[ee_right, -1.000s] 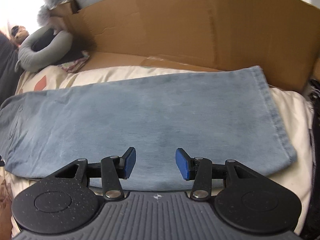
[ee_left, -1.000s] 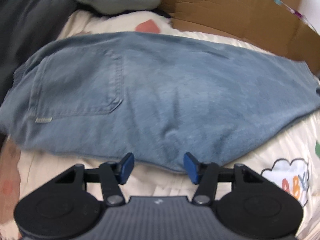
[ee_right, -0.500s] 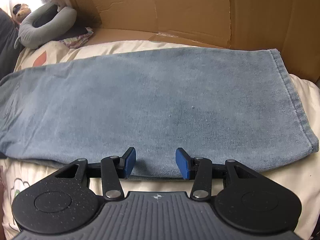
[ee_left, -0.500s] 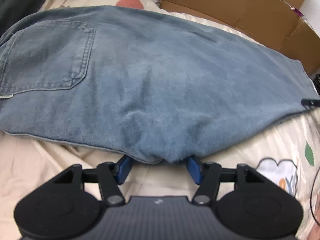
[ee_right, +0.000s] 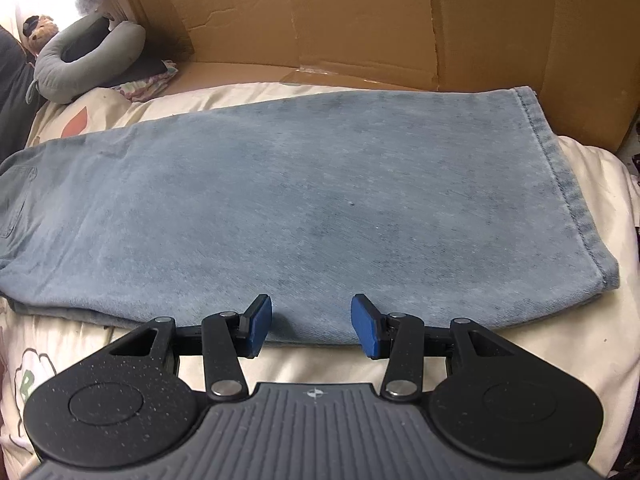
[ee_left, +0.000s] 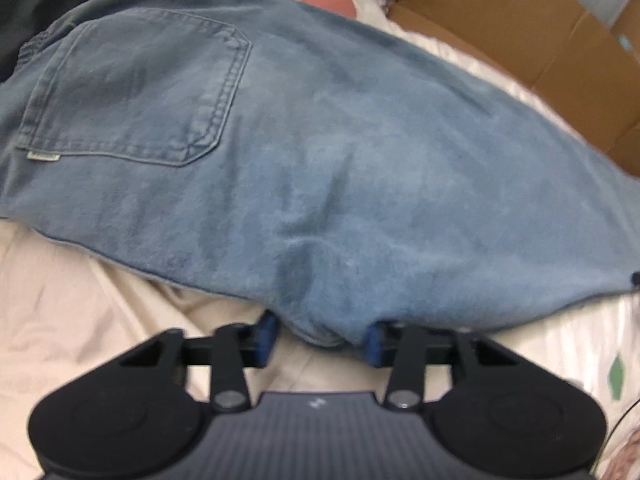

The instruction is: Fold clothes

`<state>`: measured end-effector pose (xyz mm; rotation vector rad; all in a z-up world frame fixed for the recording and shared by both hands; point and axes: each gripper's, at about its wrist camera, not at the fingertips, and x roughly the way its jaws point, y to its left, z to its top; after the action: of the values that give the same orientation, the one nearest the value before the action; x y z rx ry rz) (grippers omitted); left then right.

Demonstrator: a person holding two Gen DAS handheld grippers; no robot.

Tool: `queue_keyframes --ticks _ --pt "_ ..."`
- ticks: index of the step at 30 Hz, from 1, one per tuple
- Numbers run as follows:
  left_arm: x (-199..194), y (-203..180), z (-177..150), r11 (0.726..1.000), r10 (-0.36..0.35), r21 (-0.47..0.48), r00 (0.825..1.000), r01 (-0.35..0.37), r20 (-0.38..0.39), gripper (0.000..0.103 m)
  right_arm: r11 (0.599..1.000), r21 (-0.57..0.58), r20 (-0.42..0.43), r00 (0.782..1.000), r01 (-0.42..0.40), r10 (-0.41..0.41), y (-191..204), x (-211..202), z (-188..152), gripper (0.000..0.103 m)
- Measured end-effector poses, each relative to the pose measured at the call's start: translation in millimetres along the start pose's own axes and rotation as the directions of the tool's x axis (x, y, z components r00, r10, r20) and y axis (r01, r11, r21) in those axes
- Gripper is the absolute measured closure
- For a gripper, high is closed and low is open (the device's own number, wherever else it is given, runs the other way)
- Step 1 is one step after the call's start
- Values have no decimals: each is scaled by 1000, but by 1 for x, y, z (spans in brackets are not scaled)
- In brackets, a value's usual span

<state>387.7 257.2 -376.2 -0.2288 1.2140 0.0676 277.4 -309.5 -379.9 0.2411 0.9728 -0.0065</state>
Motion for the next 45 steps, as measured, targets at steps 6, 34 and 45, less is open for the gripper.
queue_keyframes --ticks 6,34,45 --pt "-6 -7 -15 993 105 53 994 -103 -40 87 999 40 16 1000 -16 15 -17 -1 -7 52" --pt "-3 36 -1 987 -136 -86 991 134 -14 55 963 268 31 998 42 -53 -43 -35 -40 52" --pt "26 42 -2 946 -288 -154 958 284 -3 56 767 640 147 987 -42 -69 -97 -40 -72 51"
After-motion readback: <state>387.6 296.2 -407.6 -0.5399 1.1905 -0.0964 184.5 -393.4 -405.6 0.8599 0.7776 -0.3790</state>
